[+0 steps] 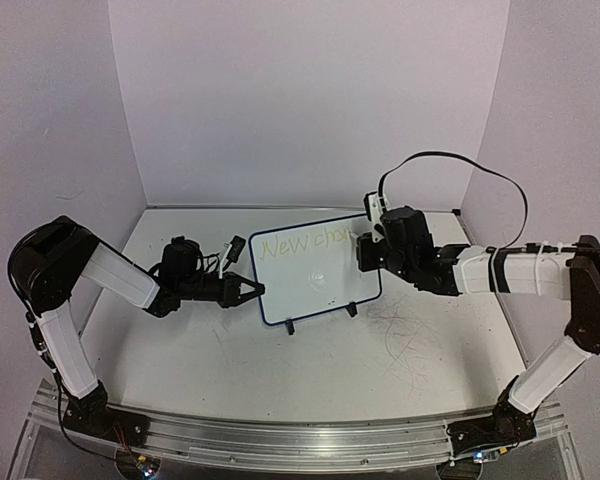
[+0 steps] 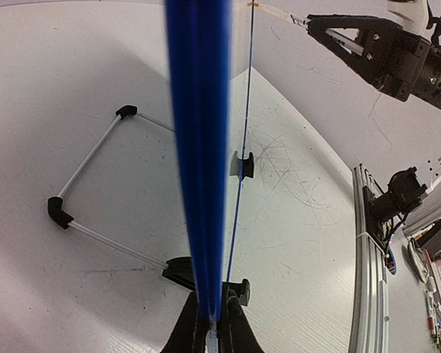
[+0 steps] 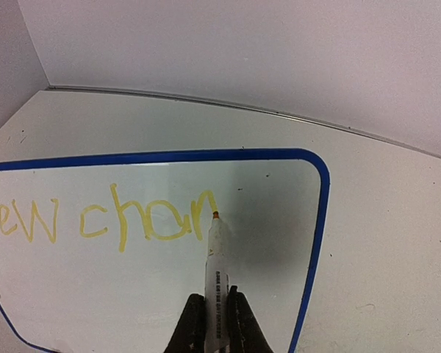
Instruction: Write a sentence on the whiteboard
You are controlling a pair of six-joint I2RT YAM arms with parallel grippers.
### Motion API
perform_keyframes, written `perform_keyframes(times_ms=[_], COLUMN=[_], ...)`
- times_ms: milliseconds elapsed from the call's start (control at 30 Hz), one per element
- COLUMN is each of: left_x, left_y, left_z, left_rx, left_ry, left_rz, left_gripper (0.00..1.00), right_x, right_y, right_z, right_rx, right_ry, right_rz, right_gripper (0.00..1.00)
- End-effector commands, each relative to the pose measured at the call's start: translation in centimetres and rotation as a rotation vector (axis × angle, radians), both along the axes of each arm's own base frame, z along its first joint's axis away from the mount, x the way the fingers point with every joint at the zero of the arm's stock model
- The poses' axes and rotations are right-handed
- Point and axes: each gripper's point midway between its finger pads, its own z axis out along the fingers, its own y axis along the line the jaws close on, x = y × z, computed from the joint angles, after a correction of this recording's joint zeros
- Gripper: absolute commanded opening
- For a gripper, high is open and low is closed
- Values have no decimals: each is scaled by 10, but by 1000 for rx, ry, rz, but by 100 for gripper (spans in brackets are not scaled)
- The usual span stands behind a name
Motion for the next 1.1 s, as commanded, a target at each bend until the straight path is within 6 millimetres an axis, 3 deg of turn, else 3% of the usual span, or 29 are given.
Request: perform_keyframes(times_ms=[0, 200, 333, 500, 667, 867, 1067], left_x=[10, 10, 10, 11, 10, 9, 10], left_y=[4, 5, 4, 4, 5, 6, 6], left_z=[3, 1, 1, 0, 2, -1, 1], left_rx=[37, 40, 40, 42, 41, 46, 44], left_ry=[-35, -32, -32, -30, -35, -30, -35], left_rz=[44, 45, 45, 45, 48, 50, 52], left_gripper=[0, 0, 0, 0, 0, 0, 0], right_x=[-7, -12, -9, -5, -13, -14, -13], right_y=[-5, -6, -5, 0, -6, -16, -12], right_z=[-3, -12, -4, 32, 69, 60, 52], right_rx=[14, 20, 22, 67, 124, 65, 31], right_ry=[19, 45, 28, -44, -113, -120, -116], right_rz=[-4, 3, -2, 17, 25, 20, 47], right_gripper=[0, 0, 0, 0, 0, 0, 0])
